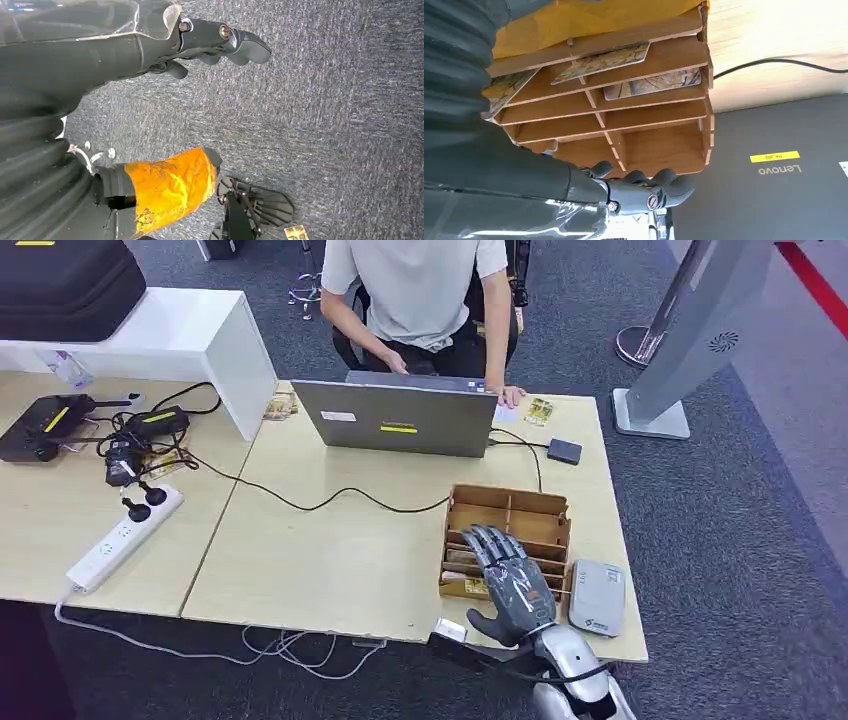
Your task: Pass the card to the sensor for recognition and then transmit it.
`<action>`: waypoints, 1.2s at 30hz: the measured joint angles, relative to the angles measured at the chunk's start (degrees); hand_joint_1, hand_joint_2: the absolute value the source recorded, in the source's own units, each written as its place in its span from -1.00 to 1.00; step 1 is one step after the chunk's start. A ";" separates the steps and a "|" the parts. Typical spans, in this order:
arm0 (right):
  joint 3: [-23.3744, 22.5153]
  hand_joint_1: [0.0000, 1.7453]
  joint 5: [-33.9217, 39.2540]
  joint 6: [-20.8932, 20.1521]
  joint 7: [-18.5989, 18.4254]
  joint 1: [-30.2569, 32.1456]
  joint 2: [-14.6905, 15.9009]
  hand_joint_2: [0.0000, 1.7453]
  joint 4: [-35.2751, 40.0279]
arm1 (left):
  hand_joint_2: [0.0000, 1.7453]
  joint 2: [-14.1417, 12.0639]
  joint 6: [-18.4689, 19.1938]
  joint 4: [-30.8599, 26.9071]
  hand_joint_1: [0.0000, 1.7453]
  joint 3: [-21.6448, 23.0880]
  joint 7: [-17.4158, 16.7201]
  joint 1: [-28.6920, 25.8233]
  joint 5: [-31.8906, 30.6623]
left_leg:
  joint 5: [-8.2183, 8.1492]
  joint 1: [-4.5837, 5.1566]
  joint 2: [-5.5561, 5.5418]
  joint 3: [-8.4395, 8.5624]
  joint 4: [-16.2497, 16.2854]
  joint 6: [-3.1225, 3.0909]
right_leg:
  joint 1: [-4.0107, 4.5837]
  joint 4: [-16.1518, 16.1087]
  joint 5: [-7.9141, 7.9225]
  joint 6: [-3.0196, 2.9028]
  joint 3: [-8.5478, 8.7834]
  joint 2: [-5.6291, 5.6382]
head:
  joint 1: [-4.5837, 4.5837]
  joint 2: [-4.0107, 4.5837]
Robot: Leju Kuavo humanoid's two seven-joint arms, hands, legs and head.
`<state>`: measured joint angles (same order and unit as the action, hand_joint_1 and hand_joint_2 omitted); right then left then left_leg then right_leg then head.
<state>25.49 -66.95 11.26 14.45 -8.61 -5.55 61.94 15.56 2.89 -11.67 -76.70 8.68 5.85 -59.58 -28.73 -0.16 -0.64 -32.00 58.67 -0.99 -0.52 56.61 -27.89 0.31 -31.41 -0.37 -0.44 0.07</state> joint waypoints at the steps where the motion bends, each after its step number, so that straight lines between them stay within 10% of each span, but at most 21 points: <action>1: 0.00 -1.00 0.00 0.00 0.00 0.00 0.00 1.00 0.00 | 1.00 0.00 0.00 0.00 -1.00 0.00 0.00 0.00 0.00 | 0.00 0.00 0.00 0.00 0.00 0.00 | 0.00 0.00 0.00 0.00 0.00 0.00 | 0.00 0.00; 36: -1.88 -1.00 -6.25 1.55 -3.78 1.71 -0.39 1.00 1.16 | 1.00 0.00 -0.57 0.00 -1.00 -0.02 0.09 0.00 0.46 | 0.00 0.00 0.00 0.00 0.00 0.00 | 0.00 0.00 0.00 0.00 0.00 0.00 | 0.00 0.00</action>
<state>23.61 -73.20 12.81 10.67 -6.90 -5.95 63.10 15.56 2.32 -11.67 -76.72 8.76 5.85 -59.12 -28.73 -0.16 -0.64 -32.00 58.67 -0.98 -0.52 56.61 -27.89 0.31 -31.41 -0.37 -0.44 0.07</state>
